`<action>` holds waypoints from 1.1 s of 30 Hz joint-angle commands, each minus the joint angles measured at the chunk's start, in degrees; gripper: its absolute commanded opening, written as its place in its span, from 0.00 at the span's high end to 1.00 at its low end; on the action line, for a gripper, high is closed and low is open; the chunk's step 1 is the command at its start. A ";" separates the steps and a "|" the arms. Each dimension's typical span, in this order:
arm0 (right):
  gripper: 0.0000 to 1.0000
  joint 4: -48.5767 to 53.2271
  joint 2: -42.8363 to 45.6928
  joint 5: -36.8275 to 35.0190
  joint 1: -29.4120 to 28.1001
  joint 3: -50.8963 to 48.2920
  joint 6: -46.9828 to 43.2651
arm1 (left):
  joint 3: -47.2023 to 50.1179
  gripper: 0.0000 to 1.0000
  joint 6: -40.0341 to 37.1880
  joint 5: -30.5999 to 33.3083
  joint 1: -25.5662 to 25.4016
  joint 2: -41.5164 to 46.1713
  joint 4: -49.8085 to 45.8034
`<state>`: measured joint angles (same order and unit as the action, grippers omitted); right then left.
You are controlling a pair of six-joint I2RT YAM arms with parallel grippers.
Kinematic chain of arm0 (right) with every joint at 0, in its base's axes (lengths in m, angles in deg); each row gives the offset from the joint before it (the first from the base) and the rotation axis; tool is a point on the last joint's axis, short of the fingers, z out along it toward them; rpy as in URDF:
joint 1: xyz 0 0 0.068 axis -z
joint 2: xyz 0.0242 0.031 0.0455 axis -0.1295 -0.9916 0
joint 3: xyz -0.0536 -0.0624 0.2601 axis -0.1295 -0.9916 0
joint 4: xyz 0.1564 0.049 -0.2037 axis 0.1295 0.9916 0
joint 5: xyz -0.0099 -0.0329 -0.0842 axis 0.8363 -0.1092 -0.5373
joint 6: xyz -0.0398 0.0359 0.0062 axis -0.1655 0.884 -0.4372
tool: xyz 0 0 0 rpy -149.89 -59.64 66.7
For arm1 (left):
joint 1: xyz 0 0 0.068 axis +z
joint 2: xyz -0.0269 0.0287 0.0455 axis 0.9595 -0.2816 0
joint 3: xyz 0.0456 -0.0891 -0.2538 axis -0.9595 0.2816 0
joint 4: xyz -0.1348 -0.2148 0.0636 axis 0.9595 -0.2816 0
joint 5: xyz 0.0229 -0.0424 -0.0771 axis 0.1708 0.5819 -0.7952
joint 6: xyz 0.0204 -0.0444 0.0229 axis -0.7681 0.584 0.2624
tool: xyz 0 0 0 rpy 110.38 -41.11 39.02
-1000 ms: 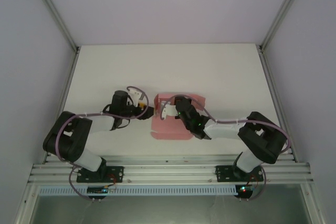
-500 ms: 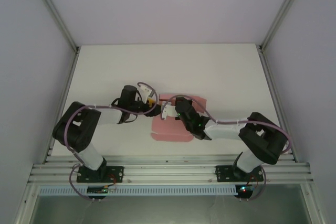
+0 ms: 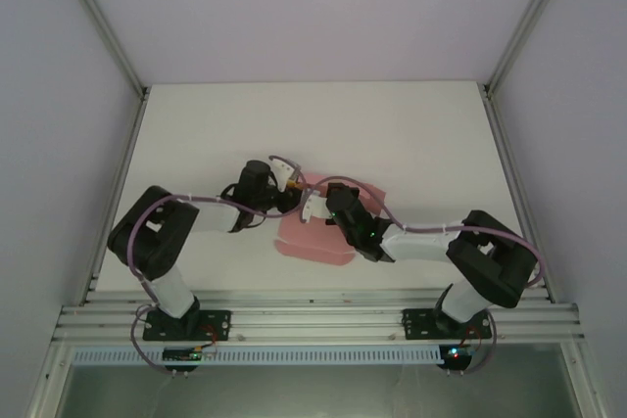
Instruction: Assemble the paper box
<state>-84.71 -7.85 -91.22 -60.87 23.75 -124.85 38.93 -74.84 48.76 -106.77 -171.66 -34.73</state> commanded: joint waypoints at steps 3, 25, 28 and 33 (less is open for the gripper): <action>1.00 6.13 0.00 1.80 -1.60 -0.10 3.63 | -0.71 0.84 -1.79 14.02 -2.15 -1.65 1.69; 0.51 13.16 10.71 9.43 -1.06 -0.36 22.25 | 7.48 1.00 -5.77 21.22 -7.92 -4.33 20.81; 0.42 20.16 16.48 17.63 1.31 0.73 28.65 | 6.91 1.00 -5.68 20.27 -7.89 -4.41 19.84; 0.31 20.90 24.46 29.70 8.60 0.03 38.71 | 6.77 1.00 -4.80 18.88 -7.88 -4.24 19.40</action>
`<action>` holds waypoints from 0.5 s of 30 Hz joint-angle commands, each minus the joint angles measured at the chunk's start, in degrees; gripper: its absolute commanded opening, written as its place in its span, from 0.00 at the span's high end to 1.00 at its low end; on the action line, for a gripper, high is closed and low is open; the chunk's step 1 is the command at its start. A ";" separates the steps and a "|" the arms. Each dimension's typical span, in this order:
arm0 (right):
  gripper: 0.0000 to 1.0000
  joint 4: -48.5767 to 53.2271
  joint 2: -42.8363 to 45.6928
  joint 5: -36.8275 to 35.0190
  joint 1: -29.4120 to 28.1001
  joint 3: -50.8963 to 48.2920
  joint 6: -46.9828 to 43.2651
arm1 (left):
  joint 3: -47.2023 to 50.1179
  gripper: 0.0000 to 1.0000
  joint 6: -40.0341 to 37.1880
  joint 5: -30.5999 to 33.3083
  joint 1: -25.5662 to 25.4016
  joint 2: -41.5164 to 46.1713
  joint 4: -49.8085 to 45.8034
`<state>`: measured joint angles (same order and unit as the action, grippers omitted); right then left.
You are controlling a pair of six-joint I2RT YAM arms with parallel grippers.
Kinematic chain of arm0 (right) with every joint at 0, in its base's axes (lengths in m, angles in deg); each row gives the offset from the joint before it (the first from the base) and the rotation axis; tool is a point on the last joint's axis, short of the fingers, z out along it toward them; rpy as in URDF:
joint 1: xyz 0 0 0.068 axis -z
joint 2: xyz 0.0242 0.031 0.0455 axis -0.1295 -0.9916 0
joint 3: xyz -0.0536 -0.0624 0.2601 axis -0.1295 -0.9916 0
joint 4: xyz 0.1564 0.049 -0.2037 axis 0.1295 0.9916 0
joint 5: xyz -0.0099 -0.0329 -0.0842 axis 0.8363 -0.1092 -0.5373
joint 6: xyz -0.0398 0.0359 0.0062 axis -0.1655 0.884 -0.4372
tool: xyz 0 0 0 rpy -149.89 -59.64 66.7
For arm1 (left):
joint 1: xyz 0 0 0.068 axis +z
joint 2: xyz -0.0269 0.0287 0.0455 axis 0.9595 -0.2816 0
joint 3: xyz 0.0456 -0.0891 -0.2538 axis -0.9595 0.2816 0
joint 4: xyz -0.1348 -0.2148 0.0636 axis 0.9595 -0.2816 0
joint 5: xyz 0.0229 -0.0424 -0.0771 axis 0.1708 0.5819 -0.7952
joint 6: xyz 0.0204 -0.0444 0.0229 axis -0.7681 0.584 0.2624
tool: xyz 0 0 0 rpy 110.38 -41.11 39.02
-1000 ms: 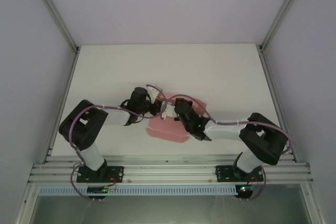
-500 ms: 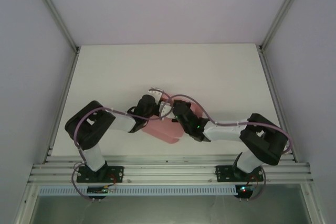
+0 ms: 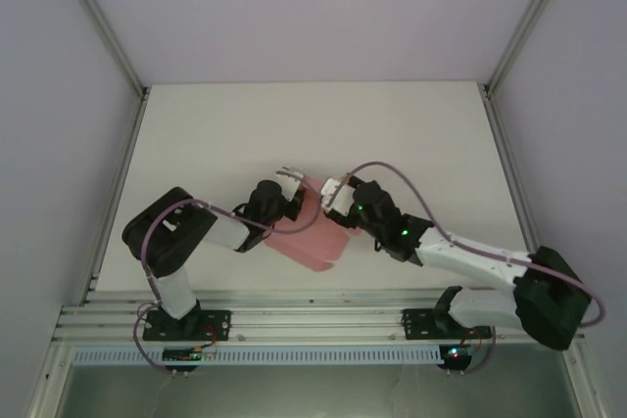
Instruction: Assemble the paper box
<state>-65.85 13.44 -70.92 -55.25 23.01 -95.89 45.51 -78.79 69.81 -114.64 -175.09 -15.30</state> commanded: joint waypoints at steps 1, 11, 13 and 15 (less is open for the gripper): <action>0.29 1.76 3.76 11.29 5.22 1.26 12.84 | 0.19 0.97 -0.66 -2.32 -0.05 -0.69 -0.27; 0.30 9.42 -9.01 14.33 10.71 13.22 23.11 | -0.11 0.75 0.44 -2.48 0.06 1.50 -3.04; 0.30 10.11 -12.03 13.73 10.73 14.64 23.25 | -0.11 0.75 0.62 -2.41 0.05 1.82 -3.45; 0.31 9.67 -14.27 13.87 10.79 15.29 23.39 | -0.16 0.74 0.76 -2.21 -0.01 2.15 -3.98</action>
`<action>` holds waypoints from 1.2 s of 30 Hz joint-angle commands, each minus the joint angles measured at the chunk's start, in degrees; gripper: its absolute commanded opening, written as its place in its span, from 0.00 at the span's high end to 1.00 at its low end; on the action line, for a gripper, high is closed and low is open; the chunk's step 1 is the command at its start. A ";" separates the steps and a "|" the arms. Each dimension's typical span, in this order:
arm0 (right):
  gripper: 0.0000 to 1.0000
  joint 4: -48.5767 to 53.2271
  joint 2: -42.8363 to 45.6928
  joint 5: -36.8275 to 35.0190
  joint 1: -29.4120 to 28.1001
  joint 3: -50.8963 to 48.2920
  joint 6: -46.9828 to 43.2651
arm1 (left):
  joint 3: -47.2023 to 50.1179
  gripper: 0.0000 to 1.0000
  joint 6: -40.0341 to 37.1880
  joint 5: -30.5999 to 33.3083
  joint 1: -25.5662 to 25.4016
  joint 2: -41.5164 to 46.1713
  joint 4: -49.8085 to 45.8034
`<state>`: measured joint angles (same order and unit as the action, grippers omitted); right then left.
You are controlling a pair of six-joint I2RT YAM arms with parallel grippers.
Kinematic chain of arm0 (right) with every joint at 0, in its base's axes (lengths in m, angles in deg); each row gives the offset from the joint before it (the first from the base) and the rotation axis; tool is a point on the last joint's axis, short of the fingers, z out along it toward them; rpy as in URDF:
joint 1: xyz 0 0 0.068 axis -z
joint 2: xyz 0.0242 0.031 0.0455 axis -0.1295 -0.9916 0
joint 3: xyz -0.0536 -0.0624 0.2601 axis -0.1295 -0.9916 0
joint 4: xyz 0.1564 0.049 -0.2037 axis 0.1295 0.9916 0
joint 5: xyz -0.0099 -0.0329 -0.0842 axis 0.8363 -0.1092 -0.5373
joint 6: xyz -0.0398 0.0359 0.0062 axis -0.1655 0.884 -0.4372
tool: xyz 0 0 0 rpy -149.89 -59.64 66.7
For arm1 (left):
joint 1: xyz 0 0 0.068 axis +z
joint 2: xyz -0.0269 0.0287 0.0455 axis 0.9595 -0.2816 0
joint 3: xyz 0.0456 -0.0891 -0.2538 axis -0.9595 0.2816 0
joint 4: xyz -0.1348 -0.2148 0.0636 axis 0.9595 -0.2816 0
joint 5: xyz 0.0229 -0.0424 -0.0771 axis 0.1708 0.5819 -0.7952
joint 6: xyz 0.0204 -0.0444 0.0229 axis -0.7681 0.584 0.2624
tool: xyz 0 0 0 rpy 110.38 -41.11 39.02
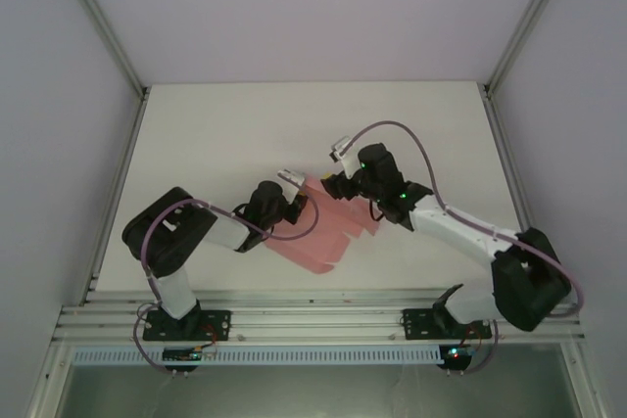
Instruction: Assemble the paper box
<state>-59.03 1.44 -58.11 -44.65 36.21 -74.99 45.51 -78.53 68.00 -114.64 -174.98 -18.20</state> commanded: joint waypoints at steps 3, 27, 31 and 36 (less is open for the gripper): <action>0.31 3.08 -4.91 1.97 0.12 2.76 2.34 | -0.20 0.73 0.84 0.07 0.02 2.50 -1.40; 0.30 7.15 -1.83 -5.83 -0.97 2.47 4.32 | -3.06 1.00 3.78 7.52 0.02 4.09 -4.15; 0.21 10.06 5.56 -12.23 -0.17 1.90 5.48 | -1.18 1.00 7.89 12.57 0.04 8.17 -3.38; 0.08 13.41 13.48 -12.84 2.43 -0.61 5.97 | -2.16 1.00 9.59 13.16 0.04 12.35 -8.10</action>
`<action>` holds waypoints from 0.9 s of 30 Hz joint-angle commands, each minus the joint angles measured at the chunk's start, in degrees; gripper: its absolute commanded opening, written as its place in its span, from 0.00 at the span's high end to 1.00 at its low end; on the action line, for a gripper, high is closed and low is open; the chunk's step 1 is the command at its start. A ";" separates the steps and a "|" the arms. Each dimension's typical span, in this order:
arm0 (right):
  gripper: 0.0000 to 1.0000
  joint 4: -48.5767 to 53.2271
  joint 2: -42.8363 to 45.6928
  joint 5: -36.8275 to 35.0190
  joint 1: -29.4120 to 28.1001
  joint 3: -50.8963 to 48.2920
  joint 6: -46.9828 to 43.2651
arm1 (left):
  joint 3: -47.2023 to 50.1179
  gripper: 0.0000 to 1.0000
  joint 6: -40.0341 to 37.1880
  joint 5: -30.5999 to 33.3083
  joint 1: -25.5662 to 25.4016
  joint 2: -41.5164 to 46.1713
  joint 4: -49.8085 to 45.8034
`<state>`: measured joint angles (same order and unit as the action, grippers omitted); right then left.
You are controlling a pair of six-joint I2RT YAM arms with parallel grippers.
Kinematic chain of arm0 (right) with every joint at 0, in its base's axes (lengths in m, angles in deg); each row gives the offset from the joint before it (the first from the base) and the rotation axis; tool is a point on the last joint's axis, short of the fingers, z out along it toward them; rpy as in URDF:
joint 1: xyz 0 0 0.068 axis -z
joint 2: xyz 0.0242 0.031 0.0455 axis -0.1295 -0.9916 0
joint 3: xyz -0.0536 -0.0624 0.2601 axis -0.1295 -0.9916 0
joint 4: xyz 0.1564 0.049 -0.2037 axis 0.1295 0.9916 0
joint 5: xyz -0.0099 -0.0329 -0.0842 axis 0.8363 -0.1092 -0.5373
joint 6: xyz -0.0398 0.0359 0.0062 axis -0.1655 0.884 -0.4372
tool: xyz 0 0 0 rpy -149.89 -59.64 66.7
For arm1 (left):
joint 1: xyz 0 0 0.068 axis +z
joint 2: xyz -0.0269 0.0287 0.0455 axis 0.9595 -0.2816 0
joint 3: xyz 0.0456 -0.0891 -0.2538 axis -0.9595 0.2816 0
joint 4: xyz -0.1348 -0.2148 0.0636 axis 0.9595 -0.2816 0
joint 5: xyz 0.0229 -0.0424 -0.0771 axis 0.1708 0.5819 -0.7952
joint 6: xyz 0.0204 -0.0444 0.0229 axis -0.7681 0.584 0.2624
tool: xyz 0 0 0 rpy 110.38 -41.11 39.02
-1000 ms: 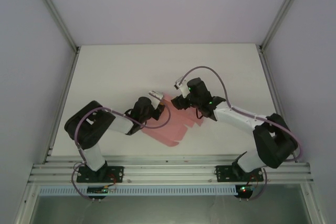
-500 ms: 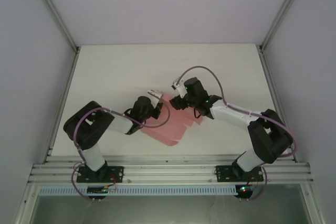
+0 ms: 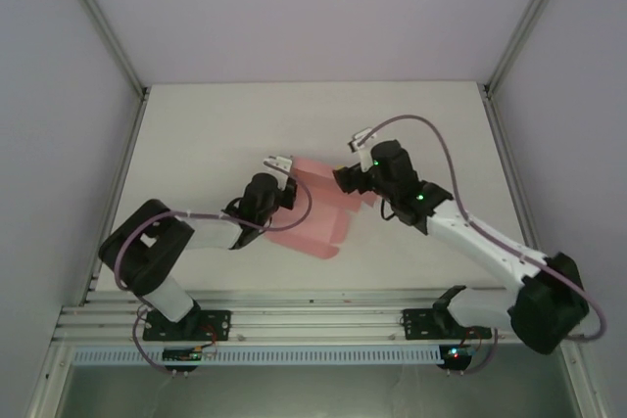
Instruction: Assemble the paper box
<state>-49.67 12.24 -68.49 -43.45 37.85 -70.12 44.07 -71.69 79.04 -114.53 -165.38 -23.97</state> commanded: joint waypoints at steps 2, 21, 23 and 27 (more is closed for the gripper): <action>0.06 4.34 4.16 -0.90 2.55 -3.57 0.39 | -1.08 1.00 3.12 1.30 -0.07 4.03 -3.62; 0.03 -31.53 -5.56 10.24 2.94 -11.63 7.25 | -2.58 1.00 10.27 -7.32 -0.07 6.45 -6.22; 0.03 -38.66 -6.10 8.49 2.79 -13.98 10.53 | -2.47 1.00 11.05 -7.78 -0.05 6.69 -6.21; 0.01 -40.01 -4.21 7.72 2.94 -16.62 12.71 | -2.10 1.00 12.82 -5.84 -0.04 8.39 -7.38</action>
<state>-81.56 6.95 -60.91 -39.97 22.00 -61.31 43.63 -59.97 76.26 -113.50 -159.92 -32.69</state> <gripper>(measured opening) 0.990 0.062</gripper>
